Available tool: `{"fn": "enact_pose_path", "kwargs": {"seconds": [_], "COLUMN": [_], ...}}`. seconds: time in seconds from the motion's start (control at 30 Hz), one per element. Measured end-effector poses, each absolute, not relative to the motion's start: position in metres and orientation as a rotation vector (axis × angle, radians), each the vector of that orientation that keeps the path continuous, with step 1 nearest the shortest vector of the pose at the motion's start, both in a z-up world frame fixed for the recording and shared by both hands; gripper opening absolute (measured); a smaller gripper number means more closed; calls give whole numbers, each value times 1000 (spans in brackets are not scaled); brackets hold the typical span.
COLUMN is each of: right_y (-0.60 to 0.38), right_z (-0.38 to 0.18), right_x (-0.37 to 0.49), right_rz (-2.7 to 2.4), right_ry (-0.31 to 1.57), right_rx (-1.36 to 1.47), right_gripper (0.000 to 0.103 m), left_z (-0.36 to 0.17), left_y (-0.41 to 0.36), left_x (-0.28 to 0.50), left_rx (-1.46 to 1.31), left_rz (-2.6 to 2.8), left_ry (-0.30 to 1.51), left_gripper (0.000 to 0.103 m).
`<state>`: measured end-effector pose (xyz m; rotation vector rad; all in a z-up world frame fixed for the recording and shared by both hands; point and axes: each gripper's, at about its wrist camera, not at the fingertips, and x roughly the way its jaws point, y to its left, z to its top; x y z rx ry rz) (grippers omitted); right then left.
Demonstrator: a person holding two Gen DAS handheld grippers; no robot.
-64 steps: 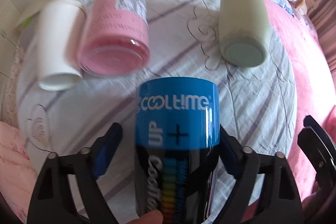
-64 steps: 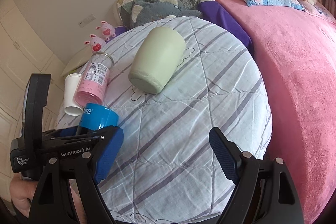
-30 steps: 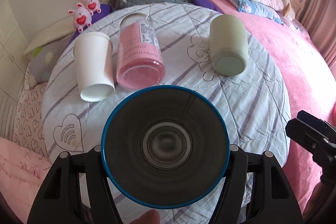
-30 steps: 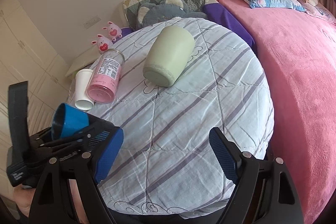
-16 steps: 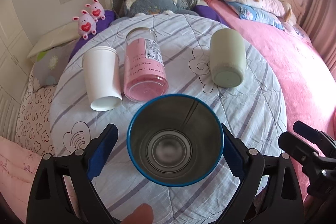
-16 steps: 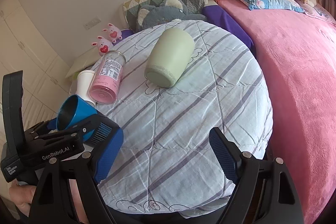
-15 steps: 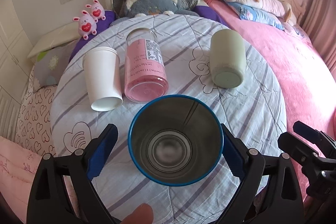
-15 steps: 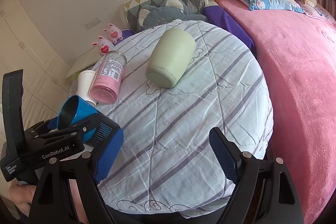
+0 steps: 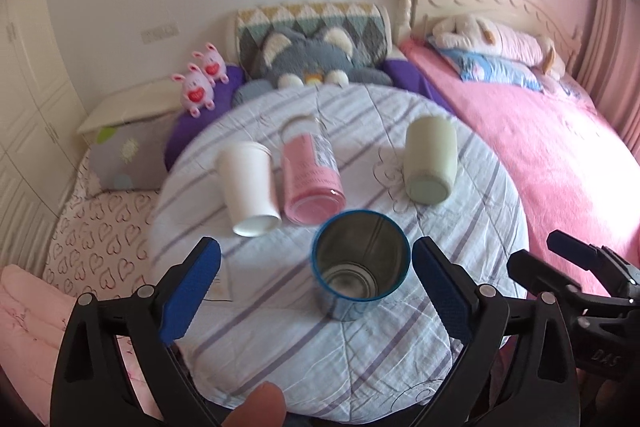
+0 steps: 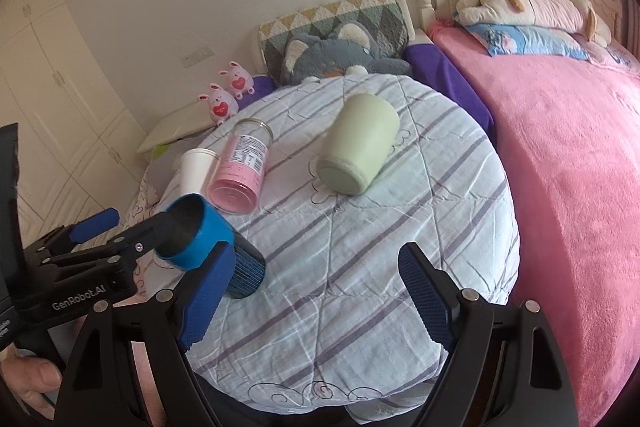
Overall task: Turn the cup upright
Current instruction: 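Rotate the blue cup rim-up with the left gripper and lower it, then open the left gripper and pull it back from the upright cup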
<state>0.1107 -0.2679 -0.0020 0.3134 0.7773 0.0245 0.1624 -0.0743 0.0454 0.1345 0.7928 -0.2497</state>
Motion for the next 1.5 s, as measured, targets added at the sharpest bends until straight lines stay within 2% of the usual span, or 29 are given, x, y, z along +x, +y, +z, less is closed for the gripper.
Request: {"fn": "enact_pose_path", "kwargs": {"seconds": [0.07,0.37,0.77,1.33,1.5], "right_y": [-261,-226,-183,-183,-178], "right_z": [5,24,26,37,37], "right_x": [107,93,71,72,63], "right_rz": [27,23,57,64,11], "right_ry": [760,721,721,720,718], "right_rx": [295,193,79,-82,-51], "right_gripper": [85,85,85,85,85], "left_z": [56,76,71,62,59], "left_y": [-65,-24,6,-6,0], "left_x": [155,122,86,74,75], "left_rx": [126,137,114,26,69], "left_rz": [-225,-66,6,128,69], "left_ry": [759,657,646,687,687], "left_gripper": [103,103,103,103,103]}}
